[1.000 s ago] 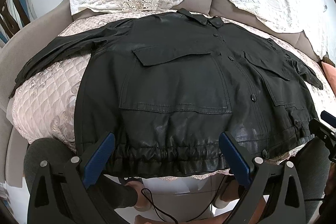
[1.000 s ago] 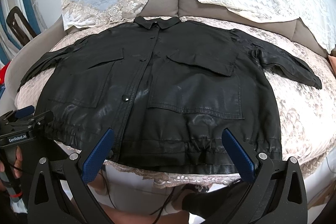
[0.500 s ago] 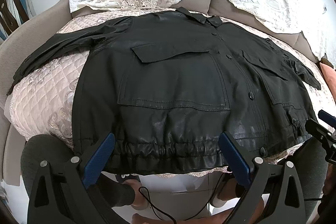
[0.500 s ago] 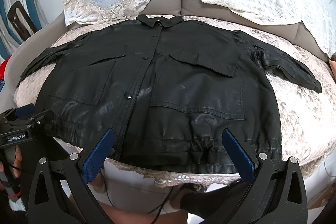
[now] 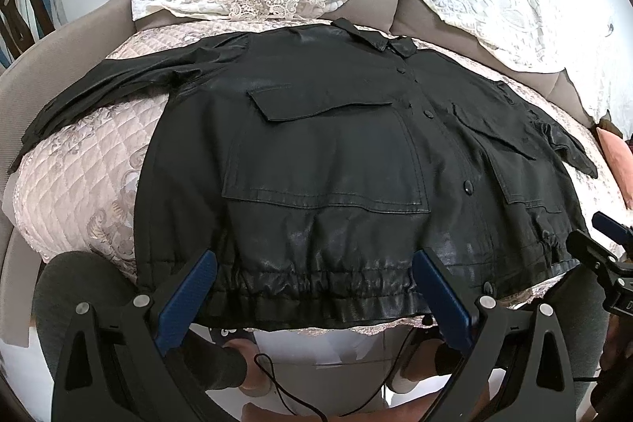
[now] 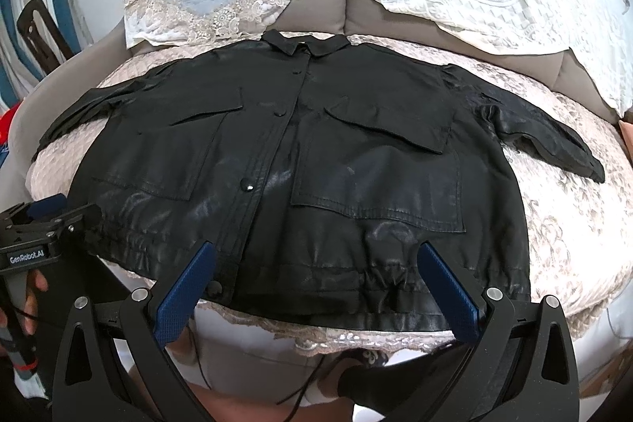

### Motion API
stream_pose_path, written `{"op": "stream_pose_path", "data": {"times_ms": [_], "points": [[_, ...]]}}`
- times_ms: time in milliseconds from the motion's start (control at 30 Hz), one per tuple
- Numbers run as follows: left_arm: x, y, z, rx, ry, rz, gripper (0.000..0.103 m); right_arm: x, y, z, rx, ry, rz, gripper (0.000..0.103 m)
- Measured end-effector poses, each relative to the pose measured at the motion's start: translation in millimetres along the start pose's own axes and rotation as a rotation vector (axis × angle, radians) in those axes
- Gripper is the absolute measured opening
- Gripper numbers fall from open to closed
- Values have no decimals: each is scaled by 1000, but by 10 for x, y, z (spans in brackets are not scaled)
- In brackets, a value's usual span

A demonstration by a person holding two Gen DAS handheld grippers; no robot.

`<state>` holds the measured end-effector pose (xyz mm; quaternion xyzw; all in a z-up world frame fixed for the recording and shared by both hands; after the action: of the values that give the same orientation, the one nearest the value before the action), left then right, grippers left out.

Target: Fold large clothes

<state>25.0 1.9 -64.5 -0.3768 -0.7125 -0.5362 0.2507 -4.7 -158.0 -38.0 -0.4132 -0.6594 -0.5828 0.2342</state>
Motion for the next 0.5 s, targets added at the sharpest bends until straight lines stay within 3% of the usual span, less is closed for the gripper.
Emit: {"op": "stream_pose_path", "data": {"times_ms": [200, 500], "points": [[-19, -1, -3, 5, -18, 7, 100, 12, 21, 1, -4, 3, -5, 95], [-55, -25, -17, 7, -16, 19, 100, 5, 25, -5, -16, 3, -1, 94]]}}
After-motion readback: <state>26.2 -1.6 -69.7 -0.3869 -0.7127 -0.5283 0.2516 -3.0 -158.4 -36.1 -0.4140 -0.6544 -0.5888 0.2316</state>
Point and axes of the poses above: each gripper's, at about its wrist camera, not at the fingertips, and x roughly against the way its jaws point, z to its left, y to its top, the point moved 7 cm from there along -x, roughly the way its jaws point, and after that the axes turned 13 degrees about -y, right-handed, at the moved point
